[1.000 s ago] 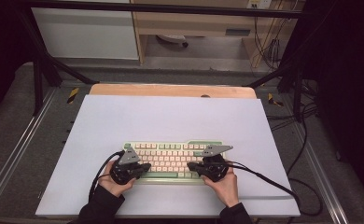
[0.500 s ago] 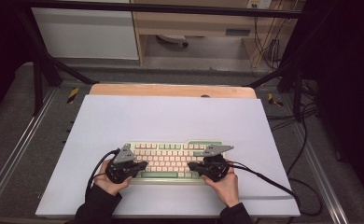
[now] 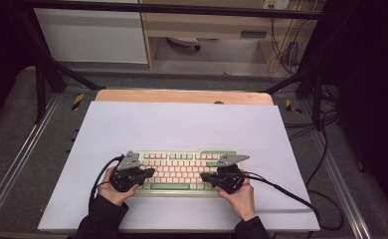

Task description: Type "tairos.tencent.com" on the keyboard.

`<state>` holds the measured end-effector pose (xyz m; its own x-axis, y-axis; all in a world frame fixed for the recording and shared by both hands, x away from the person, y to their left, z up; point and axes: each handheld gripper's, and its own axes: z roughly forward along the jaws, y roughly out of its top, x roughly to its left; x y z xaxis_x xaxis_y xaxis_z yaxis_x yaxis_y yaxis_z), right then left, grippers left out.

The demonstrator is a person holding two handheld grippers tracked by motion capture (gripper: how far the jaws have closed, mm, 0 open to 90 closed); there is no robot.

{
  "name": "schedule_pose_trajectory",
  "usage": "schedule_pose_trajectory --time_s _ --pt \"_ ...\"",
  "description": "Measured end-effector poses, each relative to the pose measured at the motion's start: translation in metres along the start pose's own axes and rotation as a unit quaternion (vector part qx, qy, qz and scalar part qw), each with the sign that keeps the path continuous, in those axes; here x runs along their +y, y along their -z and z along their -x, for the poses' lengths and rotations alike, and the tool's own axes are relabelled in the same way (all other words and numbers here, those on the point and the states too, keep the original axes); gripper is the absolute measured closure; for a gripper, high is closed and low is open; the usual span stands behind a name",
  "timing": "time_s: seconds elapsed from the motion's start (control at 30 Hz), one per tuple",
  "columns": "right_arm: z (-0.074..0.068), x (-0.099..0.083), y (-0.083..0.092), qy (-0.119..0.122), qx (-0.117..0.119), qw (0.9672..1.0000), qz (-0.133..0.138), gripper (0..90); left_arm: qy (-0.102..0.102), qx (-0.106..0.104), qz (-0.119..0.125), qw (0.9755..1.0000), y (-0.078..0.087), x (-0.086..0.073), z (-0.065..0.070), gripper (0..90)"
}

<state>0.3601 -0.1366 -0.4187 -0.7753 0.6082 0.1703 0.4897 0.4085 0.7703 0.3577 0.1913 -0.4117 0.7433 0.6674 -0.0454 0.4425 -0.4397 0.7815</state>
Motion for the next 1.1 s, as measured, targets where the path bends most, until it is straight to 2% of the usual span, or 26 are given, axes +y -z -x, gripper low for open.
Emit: schedule_pose_trajectory --time_s 0.67,1.1 --pt "0.0 0.0 0.0 -0.001 0.001 1.0 -0.002 90.0 0.008 0.025 -0.007 0.9996 -0.013 0.012 -0.008 89.5" --pt "0.0 0.0 0.0 0.0 0.0 1.0 -0.002 90.0 0.011 0.027 -0.019 0.9994 -0.026 0.007 -0.01 89.6"
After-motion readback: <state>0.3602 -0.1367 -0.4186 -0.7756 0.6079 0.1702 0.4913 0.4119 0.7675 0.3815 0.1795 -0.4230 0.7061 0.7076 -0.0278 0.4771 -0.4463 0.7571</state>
